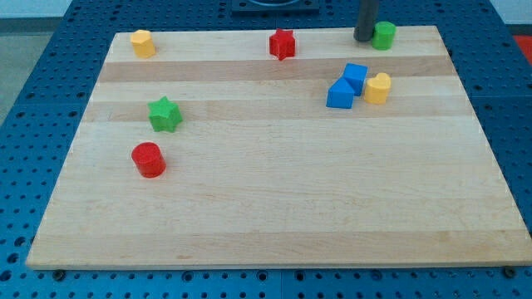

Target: Push the red star to the top center

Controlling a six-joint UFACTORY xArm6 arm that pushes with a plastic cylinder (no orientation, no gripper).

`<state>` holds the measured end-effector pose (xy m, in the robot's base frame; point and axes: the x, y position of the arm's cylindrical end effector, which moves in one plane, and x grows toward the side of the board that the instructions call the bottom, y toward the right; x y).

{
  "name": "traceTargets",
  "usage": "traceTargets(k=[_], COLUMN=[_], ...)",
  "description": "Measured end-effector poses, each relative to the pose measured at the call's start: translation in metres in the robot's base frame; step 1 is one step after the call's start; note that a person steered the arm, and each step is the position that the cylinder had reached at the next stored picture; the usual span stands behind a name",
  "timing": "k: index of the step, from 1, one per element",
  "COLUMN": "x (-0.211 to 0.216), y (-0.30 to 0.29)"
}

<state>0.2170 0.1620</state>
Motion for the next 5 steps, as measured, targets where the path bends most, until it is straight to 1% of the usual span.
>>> traceTargets(k=[2,4,5], x=[0.0,0.006,0.033], y=[0.004,-0.049,-0.073])
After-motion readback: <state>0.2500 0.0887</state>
